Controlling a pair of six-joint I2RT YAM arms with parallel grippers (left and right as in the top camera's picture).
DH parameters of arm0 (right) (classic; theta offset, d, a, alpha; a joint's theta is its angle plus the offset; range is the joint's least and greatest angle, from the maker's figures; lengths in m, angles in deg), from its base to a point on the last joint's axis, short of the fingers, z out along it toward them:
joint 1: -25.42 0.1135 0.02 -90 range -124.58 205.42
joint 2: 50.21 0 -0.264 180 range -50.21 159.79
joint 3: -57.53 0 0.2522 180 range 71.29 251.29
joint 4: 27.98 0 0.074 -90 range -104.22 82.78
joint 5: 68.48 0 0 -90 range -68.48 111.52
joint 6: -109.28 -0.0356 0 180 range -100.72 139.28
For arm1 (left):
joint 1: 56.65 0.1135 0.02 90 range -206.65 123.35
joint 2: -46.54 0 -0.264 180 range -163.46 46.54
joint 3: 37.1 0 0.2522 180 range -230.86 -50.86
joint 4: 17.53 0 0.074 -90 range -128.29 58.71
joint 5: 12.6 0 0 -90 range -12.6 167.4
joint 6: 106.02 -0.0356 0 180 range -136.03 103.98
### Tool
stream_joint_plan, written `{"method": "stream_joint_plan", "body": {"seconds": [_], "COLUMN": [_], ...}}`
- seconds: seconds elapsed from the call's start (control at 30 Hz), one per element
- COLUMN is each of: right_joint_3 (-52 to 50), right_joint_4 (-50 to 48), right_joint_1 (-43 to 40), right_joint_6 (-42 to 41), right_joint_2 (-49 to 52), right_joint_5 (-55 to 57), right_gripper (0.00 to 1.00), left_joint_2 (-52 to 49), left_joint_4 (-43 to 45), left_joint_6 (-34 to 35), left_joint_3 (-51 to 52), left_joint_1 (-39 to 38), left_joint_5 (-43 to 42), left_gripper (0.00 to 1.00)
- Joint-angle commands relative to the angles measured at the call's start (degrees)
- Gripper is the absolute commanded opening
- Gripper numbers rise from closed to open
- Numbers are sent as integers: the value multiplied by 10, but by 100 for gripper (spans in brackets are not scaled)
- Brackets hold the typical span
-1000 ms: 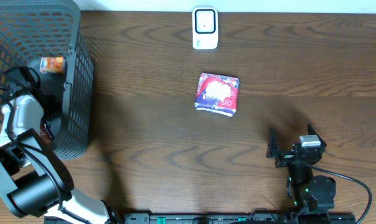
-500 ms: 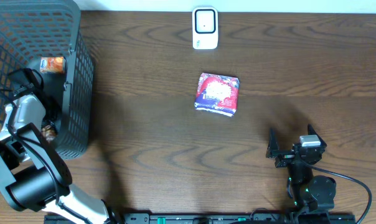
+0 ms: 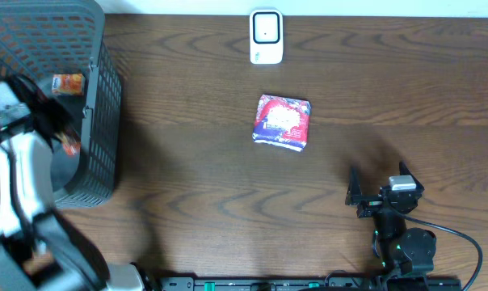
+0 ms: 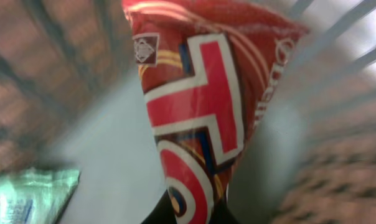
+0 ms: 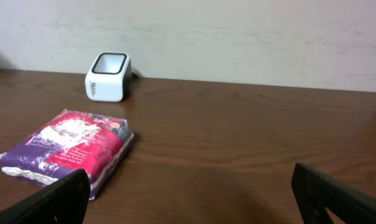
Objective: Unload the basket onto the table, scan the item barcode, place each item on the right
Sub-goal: 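Grasp the red chocolate bar with the left gripper and lift it out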
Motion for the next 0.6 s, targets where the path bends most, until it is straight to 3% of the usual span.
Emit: {"method": "stream_joint_plan", "body": {"seconds": [0.0,0.23,0.4,0.57], "right_joint_3": [-2,-2,-2,-2], "right_joint_4": [1,1,1,1], "right_joint_1": [-4,-4,-4,-4], "right_joint_6": [5,5,5,5], "right_joint_2": [-3,-3,-3,-3], "right_joint_5": [1,1,1,1], "right_gripper": [99,99,99,99], "left_joint_2": [109,264,298,259], "left_joint_4": [47,106,125,111], "left_joint_6": [110,189,212,102], "left_joint_3": [-29,-28,-28,-28], "left_joint_1": [0,-36,-169,-325], "left_joint_5": [-32,-33,-49,-48], "left_gripper": [7,7,7,7]}}
